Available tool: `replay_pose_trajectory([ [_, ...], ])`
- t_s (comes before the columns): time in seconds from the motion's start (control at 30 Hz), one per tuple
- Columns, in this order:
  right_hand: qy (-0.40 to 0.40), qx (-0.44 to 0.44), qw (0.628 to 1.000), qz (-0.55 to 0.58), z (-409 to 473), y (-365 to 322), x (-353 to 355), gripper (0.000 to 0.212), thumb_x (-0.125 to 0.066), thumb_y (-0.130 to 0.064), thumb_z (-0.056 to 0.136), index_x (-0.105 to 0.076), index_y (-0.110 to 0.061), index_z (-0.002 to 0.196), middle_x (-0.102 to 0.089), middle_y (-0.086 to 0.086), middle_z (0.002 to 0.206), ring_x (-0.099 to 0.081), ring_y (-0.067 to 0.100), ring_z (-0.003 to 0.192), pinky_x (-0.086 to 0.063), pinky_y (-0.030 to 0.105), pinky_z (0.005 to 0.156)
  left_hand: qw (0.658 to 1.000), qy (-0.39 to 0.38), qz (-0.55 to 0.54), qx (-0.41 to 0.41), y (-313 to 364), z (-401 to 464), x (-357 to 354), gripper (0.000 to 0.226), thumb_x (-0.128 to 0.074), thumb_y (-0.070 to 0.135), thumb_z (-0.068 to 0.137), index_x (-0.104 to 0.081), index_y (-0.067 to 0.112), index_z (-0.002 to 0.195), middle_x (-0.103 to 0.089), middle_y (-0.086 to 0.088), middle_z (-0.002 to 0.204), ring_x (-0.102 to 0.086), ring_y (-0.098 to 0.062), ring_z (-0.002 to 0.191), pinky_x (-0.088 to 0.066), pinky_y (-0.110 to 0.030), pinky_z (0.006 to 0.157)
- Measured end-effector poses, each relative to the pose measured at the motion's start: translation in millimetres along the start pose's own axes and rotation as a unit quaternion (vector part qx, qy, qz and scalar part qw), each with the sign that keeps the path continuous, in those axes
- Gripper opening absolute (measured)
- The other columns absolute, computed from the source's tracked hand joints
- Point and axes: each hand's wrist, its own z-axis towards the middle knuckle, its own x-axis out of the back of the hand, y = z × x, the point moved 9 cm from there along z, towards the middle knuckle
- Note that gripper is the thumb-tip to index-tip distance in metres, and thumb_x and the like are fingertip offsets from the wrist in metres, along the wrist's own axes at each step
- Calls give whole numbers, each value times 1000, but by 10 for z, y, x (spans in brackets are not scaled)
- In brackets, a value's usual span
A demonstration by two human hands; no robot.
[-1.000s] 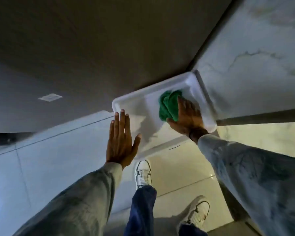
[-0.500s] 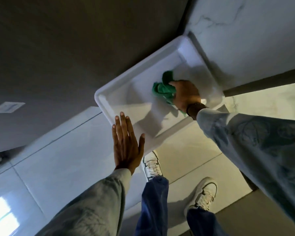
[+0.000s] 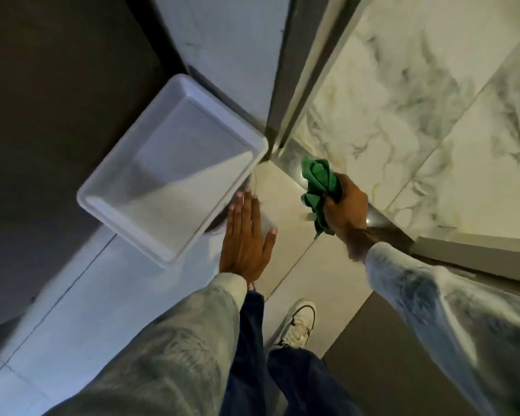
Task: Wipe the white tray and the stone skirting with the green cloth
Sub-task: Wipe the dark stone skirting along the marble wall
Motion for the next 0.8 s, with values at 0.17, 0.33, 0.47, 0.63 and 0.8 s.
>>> replay_pose_trajectory([
  [0.17,42,-58,997,-22,629,1167,-57,45,-57,-9,86,-60,-13,131,-71,18,124,-64,40,116,-52,48,102,997,-8,65,-50,225,584,-1056,80,-20,52,108,-3,1,167,2,-22,176,1,-35,165,5,-43,134],
  [0.33,51,2,999,-8,1690,1590,-737,47,-60,-10,85,-60,-11,132,-70,18,126,-64,40,117,-51,45,100,995,-7,83,-47,-115,1434,-2142,80,-21,54,109,0,3,167,6,-19,177,6,-32,165,5,-42,133],
  [0.47,15,106,994,-25,2548,1561,-1554,56,-64,-34,91,-53,-13,141,-66,14,134,-62,34,122,-50,42,104,993,9,120,4,-557,2097,-2770,79,-19,51,109,3,1,167,8,-21,177,7,-35,165,3,-46,134],
  [0.63,-16,163,950,-266,3226,1649,-2635,83,-40,-56,98,-12,-10,161,-12,15,170,-10,35,157,-5,58,126,989,36,138,46,-986,2542,-3254,83,-19,53,107,7,1,166,12,-22,176,7,-37,164,-6,-51,134],
  [0.8,66,197,926,-316,3342,1390,-2936,84,-33,-57,96,-15,-5,160,-11,18,169,-8,39,157,-4,63,124,983,137,124,19,-1027,2536,-3323,81,-25,52,105,-9,2,167,-4,-21,177,-5,-37,164,-8,-51,134],
])
